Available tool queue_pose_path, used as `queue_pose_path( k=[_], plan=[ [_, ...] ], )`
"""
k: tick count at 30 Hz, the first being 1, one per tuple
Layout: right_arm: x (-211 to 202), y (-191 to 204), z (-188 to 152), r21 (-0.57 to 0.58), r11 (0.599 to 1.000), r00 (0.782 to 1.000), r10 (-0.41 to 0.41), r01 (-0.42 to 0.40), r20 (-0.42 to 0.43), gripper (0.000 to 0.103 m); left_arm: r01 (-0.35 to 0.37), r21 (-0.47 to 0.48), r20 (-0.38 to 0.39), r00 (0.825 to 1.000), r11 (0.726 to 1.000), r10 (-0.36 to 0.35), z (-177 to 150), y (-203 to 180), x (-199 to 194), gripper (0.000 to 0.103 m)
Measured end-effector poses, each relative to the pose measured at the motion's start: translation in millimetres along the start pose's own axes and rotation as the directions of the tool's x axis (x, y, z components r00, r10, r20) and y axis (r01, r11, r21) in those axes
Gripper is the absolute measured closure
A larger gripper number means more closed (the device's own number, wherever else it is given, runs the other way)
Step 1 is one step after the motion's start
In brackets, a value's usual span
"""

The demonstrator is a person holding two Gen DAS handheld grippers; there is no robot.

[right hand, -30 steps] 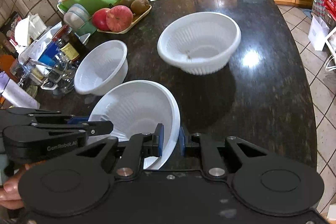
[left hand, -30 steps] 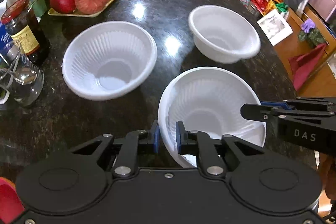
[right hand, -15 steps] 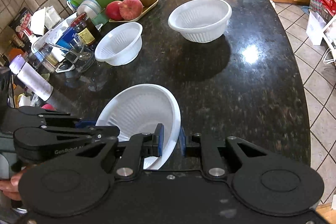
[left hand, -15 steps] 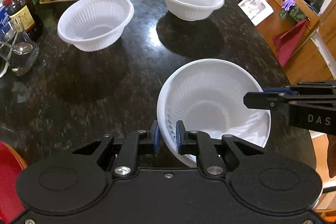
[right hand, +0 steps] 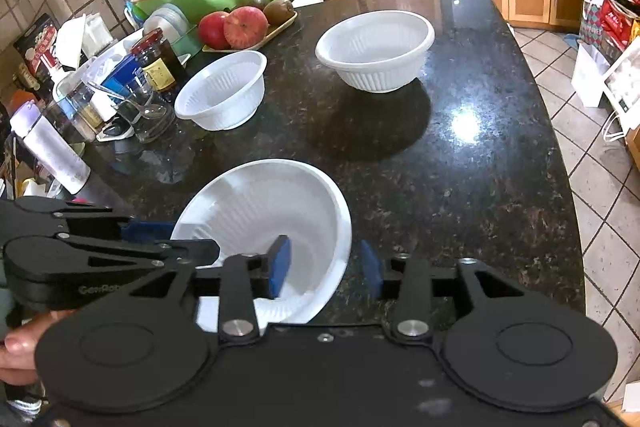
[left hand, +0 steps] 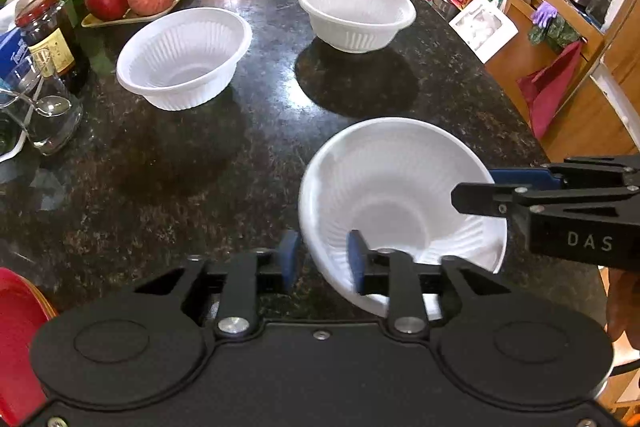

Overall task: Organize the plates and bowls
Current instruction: 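Lift the white bowl with both grippers toward another white bowl, then lower the white bowl into the other white bowl and open both grippers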

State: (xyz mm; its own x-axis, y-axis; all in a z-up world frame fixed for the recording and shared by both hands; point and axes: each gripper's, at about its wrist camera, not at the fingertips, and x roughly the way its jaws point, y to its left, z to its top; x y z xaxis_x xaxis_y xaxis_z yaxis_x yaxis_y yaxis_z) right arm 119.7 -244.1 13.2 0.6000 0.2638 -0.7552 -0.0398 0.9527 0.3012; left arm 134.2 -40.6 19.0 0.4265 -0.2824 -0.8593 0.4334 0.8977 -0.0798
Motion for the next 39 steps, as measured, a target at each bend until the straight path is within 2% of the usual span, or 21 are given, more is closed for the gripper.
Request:
queue_pose_path(
  k=[1,10,13,18,23,30,37,39],
  plan=[
    [-0.4,0.5,0.0,-0.002,1.0,1.0,-0.005,0.005,0.008,0.055,0.0,-0.007,0.008,1.0,1.0,0.0,0.0,1.1,-0.6,0.052],
    [-10.0,3.8,1.9,-0.027,1.0,0.998,-0.013,0.014,0.063,0.046,-0.019,-0.03,0.048,0.999,0.999,0.021,-2.0,7.6,-11.4,0.051],
    [-17.2,2.8,4.2,-0.039,0.999,0.994,-0.023,0.027,0.105,0.045,-0.034,-0.029,0.062,0.997,0.999,0.036,-0.4,7.7,-15.9,0.049],
    [-38.8,-4.3,11.8,0.002,1.0,0.969,-0.024,0.024,0.247,0.041,-0.073,-0.032,0.124,0.989,0.997,0.077,6.0,11.0,-28.5,0.045],
    [-60.1,-14.7,30.8,0.051,0.999,0.95,-0.024,0.009,0.311,0.04,-0.106,-0.031,0.185,0.977,0.994,0.11,20.1,13.7,-42.5,0.041],
    [-86.8,-20.0,69.4,-0.033,0.997,0.944,-0.051,0.065,0.325,0.04,-0.146,-0.028,0.295,0.944,0.989,0.148,52.0,11.6,-62.9,0.04],
    [-96.8,-36.5,112.4,-0.058,0.994,0.947,-0.072,0.095,0.312,0.04,-0.103,0.0,0.319,0.943,0.995,0.098,94.1,6.7,-67.0,0.04],
    [-93.5,-43.6,124.7,-0.058,0.994,0.954,-0.073,0.093,0.291,0.04,-0.096,0.015,0.33,0.94,0.995,0.086,106.5,2.2,-65.6,0.04]
  ],
)
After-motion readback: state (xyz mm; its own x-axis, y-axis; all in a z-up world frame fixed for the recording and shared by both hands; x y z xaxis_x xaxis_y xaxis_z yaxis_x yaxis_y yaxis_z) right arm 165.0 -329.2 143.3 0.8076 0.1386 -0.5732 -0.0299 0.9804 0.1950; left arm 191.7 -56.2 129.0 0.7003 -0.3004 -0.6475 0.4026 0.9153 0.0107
